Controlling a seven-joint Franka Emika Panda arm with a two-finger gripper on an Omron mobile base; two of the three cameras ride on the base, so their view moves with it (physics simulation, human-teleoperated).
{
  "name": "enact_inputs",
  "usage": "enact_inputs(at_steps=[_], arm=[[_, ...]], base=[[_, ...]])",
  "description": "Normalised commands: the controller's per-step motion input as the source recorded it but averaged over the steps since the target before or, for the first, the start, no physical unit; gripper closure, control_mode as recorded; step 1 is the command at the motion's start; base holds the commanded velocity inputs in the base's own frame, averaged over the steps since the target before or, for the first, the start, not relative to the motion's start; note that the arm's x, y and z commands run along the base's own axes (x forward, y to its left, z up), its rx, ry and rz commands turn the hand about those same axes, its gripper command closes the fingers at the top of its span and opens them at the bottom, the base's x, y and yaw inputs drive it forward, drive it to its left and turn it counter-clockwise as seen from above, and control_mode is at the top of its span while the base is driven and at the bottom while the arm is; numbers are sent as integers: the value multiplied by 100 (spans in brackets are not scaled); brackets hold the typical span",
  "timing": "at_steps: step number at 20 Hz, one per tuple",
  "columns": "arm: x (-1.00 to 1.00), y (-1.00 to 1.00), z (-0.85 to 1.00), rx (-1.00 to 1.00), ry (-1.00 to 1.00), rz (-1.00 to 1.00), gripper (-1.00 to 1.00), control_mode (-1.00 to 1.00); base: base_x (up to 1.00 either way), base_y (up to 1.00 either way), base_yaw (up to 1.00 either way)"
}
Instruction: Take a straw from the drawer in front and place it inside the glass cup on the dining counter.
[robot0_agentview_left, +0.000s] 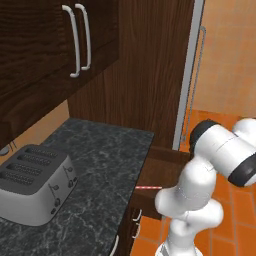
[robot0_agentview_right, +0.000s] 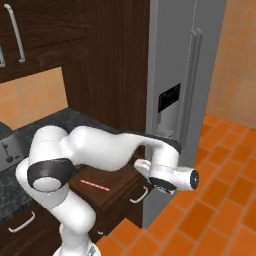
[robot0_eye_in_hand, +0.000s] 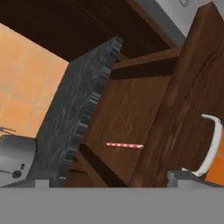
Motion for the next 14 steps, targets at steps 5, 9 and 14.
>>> enact_inputs(at_steps=[5,9,14], arm=[[65,72,6,-28,36,-3,-100,-100],[68,59,-12,-20,40,-10,-100,-100],[60,15,-34,-19,32,-8,-100,-100]], base=[[0,0,0],[0,0,0],[0,0,0]])
